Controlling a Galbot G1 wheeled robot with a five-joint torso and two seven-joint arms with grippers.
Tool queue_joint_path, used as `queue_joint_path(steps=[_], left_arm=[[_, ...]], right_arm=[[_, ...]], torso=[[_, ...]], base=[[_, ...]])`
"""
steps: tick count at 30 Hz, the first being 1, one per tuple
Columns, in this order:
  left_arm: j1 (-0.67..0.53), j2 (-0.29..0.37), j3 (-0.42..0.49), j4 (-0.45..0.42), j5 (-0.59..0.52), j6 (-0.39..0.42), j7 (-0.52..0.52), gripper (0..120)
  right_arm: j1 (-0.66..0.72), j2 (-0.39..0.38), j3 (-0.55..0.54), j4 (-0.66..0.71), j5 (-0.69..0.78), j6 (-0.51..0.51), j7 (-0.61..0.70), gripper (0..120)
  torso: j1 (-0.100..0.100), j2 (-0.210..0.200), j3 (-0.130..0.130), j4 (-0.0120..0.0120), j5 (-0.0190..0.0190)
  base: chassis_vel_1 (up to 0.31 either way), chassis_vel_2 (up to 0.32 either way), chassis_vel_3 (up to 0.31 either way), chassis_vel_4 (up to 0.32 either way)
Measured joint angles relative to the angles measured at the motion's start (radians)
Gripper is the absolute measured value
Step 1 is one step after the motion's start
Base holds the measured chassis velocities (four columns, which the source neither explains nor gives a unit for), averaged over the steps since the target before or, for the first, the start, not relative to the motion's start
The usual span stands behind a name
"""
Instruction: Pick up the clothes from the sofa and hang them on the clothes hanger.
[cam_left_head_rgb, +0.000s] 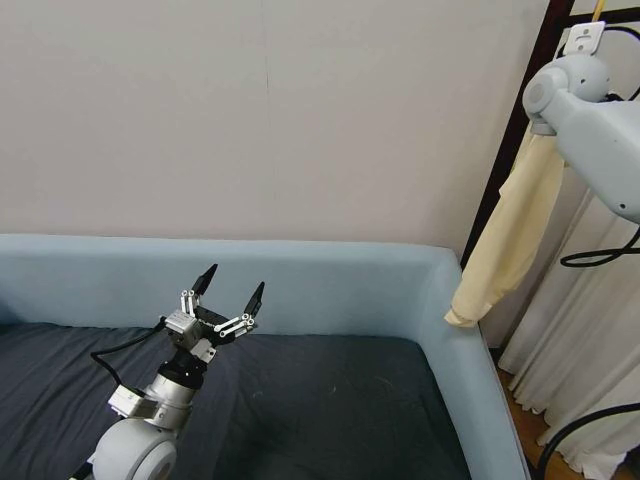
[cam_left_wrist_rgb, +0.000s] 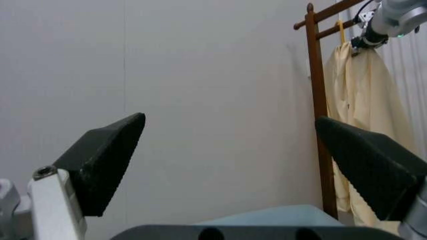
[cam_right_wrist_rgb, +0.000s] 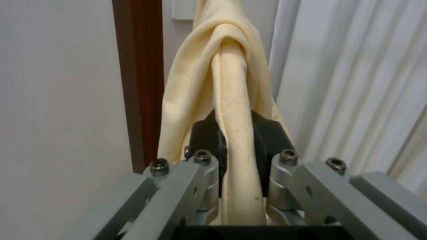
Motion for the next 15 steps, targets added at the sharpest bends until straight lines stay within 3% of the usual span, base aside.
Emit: queue_joint_path(steps=[10, 15], left_arm=[[0.009, -0.004, -0.009, -0.003, 0.001, 0.000, 0.000, 100], [0.009, -0.007, -0.009, -0.002, 0.001, 0.000, 0.000, 100]], right_arm=[[-0.027, -0.005, 0.010, 0.048, -0.002, 0.010, 0.016, 8], [-0.060, -0.060, 0.021, 0.170, 0.008, 0.015, 0.020, 25]], torso=[[0.000, 0.000, 0.000, -0.0001, -0.0001], [0.000, 0.000, 0.000, 0.0002, -0.0001]], base=[[0.000, 0.000, 0.000, 0.000], [0.000, 0.000, 0.000, 0.000]])
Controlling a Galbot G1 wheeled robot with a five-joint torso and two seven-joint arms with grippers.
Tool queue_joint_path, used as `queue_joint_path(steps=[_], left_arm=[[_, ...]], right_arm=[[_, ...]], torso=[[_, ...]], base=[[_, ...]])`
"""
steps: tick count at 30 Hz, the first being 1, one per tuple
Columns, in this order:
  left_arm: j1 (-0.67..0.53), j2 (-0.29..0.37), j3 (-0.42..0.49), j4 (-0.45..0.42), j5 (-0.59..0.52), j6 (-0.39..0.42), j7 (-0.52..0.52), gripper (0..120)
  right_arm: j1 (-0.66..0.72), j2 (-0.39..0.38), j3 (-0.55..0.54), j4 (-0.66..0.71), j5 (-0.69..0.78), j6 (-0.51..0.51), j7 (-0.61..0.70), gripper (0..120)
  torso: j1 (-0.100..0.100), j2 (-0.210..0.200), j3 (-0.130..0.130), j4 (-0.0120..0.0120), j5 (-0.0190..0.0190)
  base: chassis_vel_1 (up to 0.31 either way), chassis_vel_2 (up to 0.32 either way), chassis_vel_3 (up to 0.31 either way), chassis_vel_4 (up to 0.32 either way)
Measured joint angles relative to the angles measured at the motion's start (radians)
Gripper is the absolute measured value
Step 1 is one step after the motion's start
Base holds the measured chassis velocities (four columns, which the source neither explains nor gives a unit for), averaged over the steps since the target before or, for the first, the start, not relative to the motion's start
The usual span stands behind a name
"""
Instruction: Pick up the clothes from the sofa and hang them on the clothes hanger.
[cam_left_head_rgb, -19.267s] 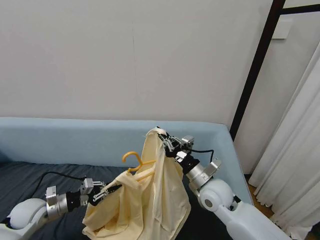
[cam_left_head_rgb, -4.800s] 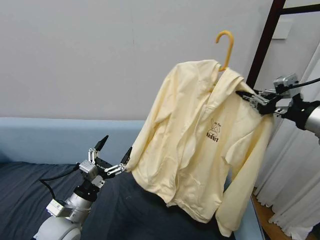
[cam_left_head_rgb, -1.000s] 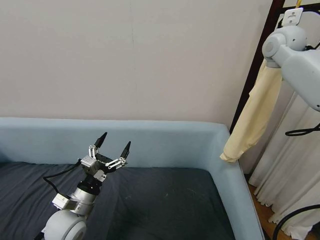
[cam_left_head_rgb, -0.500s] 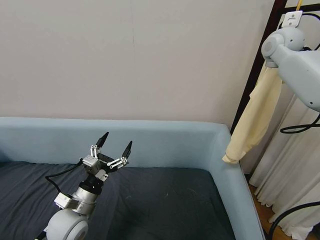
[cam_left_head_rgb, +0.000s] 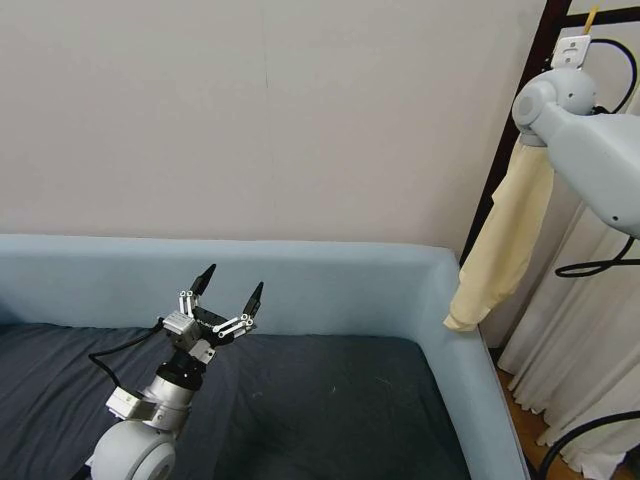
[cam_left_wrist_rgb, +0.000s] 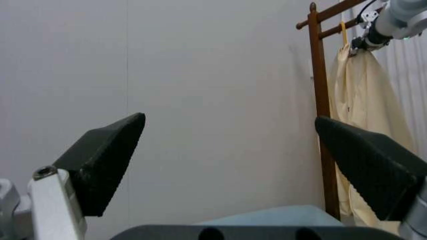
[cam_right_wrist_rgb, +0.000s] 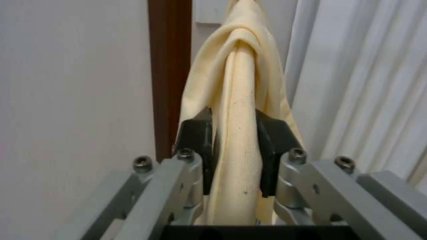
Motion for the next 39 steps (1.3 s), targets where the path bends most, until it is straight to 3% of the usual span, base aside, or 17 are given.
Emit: queue_joint_path(steps=[8, 12, 14, 18, 19, 22, 23, 25, 27, 28, 30, 32, 33, 35, 39], left_arm=[[0.004, -0.005, 0.005, 0.003, 0.008, 0.001, 0.000, 100], [0.012, -0.019, 0.000, 0.002, 0.012, 0.003, -0.007, 100], [0.016, -0.024, -0.002, 0.000, 0.015, 0.006, -0.014, 100], [0.064, -0.059, -0.010, -0.033, 0.012, 0.047, -0.057, 100], [0.064, -0.059, -0.010, -0.033, 0.012, 0.047, -0.057, 100], [0.112, -0.111, -0.019, -0.060, 0.017, 0.076, -0.071, 100], [0.112, -0.111, -0.019, -0.060, 0.017, 0.076, -0.071, 100], [0.158, -0.159, -0.034, -0.088, 0.040, 0.108, -0.099, 100], [0.224, -0.222, -0.076, -0.125, 0.076, 0.128, -0.154, 100], [0.224, -0.222, -0.076, -0.125, 0.076, 0.128, -0.154, 100], [0.287, -0.297, -0.111, -0.155, 0.109, 0.137, -0.207, 100], [0.322, -0.348, -0.117, -0.163, 0.147, 0.125, -0.246, 100], [0.322, -0.348, -0.117, -0.163, 0.147, 0.125, -0.246, 100], [0.356, -0.377, -0.117, -0.161, 0.181, 0.098, -0.264, 100], [0.404, -0.389, -0.117, -0.157, 0.208, 0.071, -0.281, 100]], right_arm=[[-0.063, -0.140, 0.056, 0.272, -0.033, 0.028, -0.038, 52], [-0.172, -0.276, 0.131, 0.487, -0.112, 0.268, -0.336, 70], [-0.212, -0.306, 0.162, 0.538, -0.115, 0.313, -0.390, 75], [-0.499, -0.446, 0.361, 0.781, -0.135, 0.476, -0.582, 93], [-0.499, -0.446, 0.361, 0.781, -0.135, 0.476, -0.582, 93], [-0.792, -0.492, 0.515, 0.936, -0.215, 0.536, -0.610, 100], [-0.792, -0.492, 0.515, 0.936, -0.215, 0.536, -0.610, 100], [-0.993, -0.469, 0.602, 0.998, -0.298, 0.550, -0.595, 100], [-1.109, -0.402, 0.621, 1.008, -0.358, 0.551, -0.584, 100], [-1.109, -0.402, 0.621, 1.008, -0.358, 0.551, -0.584, 100], [-1.213, -0.334, 0.657, 1.004, -0.441, 0.586, -0.589, 100], [-1.381, -0.273, 0.744, 0.993, -0.561, 0.643, -0.637, 100], [-1.381, -0.273, 0.744, 0.993, -0.561, 0.643, -0.637, 100], [-1.548, -0.221, 0.820, 0.989, -0.649, 0.691, -0.680, 100], [-1.749, -0.141, 0.952, 1.007, -0.762, 0.723, -0.709, 100]], torso=[[0.000, 0.000, 0.000, -0.0001, -0.0001], [0.000, 0.000, 0.000, -0.0001, 0.0000], [0.000, 0.000, 0.000, -0.0002, 0.0001], [0.000, 0.000, 0.000, -0.0007, 0.0001], [0.000, 0.000, 0.000, -0.0007, 0.0001], [0.000, 0.000, 0.000, -0.0005, 0.0003], [0.000, 0.000, 0.000, -0.0005, 0.0003], [0.000, 0.000, 0.000, -0.0005, -0.0004], [0.000, 0.000, 0.000, -0.0003, 0.0011], [0.000, 0.000, 0.000, -0.0003, 0.0011], [0.000, 0.000, 0.000, 0.0017, -0.0002], [0.000, 0.000, 0.000, 0.0010, -0.0004], [0.000, 0.000, 0.000, 0.0010, -0.0004], [0.000, 0.000, 0.000, -0.0007, 0.0008], [0.000, 0.000, 0.000, -0.0004, -0.0001]], base=[[0.000, 0.000, 0.000, 0.000], [0.000, 0.000, 0.000, 0.000], [0.000, 0.000, 0.000, 0.000], [0.000, 0.000, 0.000, 0.000], [0.000, 0.000, 0.000, 0.000], [0.000, 0.000, 0.000, 0.000], [0.000, 0.000, 0.000, 0.000], [0.000, 0.000, 0.000, 0.000], [0.000, 0.000, 0.000, 0.000], [0.000, 0.000, 0.000, 0.000], [0.000, 0.000, 0.000, 0.000], [0.000, 0.000, 0.000, 0.000], [0.000, 0.000, 0.000, 0.000], [0.000, 0.000, 0.000, 0.000], [0.000, 0.000, 0.000, 0.000]])
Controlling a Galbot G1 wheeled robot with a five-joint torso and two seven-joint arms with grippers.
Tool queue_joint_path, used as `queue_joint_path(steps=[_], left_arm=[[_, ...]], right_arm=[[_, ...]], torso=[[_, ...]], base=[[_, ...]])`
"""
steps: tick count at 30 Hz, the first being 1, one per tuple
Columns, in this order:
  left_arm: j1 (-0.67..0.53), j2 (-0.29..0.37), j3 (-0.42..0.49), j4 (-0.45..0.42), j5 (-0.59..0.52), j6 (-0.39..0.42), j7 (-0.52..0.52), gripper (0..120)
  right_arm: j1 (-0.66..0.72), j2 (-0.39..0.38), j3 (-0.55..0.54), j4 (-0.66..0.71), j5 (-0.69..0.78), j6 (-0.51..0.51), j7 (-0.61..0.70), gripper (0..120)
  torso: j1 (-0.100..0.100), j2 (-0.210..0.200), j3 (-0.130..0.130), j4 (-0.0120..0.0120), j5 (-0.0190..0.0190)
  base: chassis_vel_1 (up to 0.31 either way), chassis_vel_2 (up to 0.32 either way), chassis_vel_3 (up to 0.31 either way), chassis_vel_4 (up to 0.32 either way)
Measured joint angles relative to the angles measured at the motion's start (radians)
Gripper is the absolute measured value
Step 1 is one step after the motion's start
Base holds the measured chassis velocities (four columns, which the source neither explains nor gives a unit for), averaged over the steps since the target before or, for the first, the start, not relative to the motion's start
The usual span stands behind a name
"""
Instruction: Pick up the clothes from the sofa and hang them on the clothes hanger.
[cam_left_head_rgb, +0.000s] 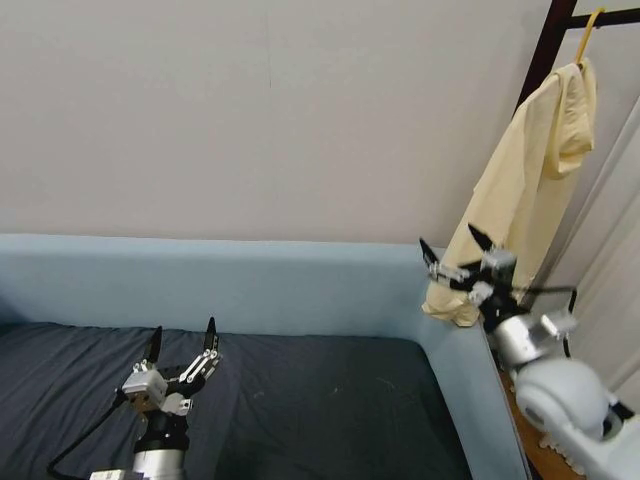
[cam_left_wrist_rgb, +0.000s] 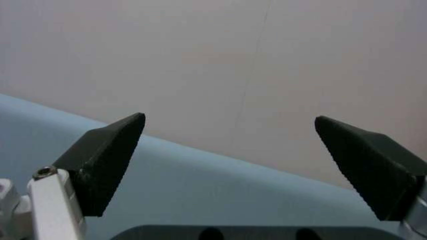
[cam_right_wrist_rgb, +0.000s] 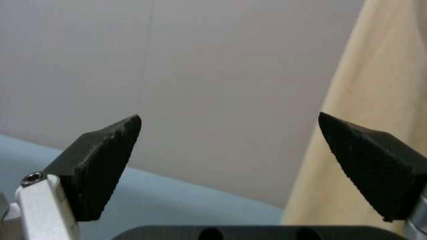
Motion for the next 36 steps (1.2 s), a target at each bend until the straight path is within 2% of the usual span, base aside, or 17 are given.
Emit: queue_joint_path(steps=[3, 4, 7, 9, 12, 17, 36], left_arm=[[0.041, -0.010, 0.005, -0.003, 0.014, -0.003, -0.032, 100], [0.041, -0.010, 0.005, -0.003, 0.014, -0.003, -0.032, 100], [0.077, -0.032, 0.019, -0.018, 0.042, 0.017, -0.060, 100], [0.085, -0.037, 0.024, -0.022, 0.051, 0.024, -0.069, 100], [0.105, -0.045, 0.036, -0.038, 0.070, 0.056, -0.090, 100], [0.113, -0.045, 0.044, -0.048, 0.071, 0.086, -0.100, 100], [0.110, -0.042, 0.045, -0.048, 0.068, 0.087, -0.099, 100]], right_arm=[[-0.201, 0.121, 0.116, 0.028, -0.131, 0.003, 0.000, 100], [-0.201, 0.121, 0.116, 0.028, -0.131, 0.003, 0.000, 100], [-0.340, 0.227, 0.183, 0.085, -0.220, -0.032, 0.042, 100], [-0.367, 0.248, 0.190, 0.105, -0.224, -0.051, 0.061, 100], [-0.421, 0.290, 0.196, 0.174, -0.174, -0.133, 0.129, 100], [-0.446, 0.307, 0.190, 0.226, -0.097, -0.203, 0.182, 100], [-0.433, 0.301, 0.181, 0.224, -0.089, -0.205, 0.183, 100]], torso=[[0.000, 0.000, 0.000, -0.0002, 0.0003], [0.000, 0.000, 0.000, -0.0002, 0.0003], [0.000, 0.000, 0.000, 0.0000, 0.0000], [0.000, 0.000, 0.000, 0.0000, 0.0001], [0.000, 0.000, 0.000, 0.0005, -0.0001], [0.000, 0.000, 0.000, 0.0003, 0.0000], [0.000, 0.000, 0.000, 0.0003, 0.0001]], base=[[0.000, 0.000, 0.000, 0.000], [0.000, 0.000, 0.000, 0.000], [0.000, 0.000, 0.000, 0.000], [0.000, 0.000, 0.000, 0.000], [0.000, 0.000, 0.000, 0.000], [0.000, 0.000, 0.000, 0.000], [0.000, 0.000, 0.000, 0.000]])
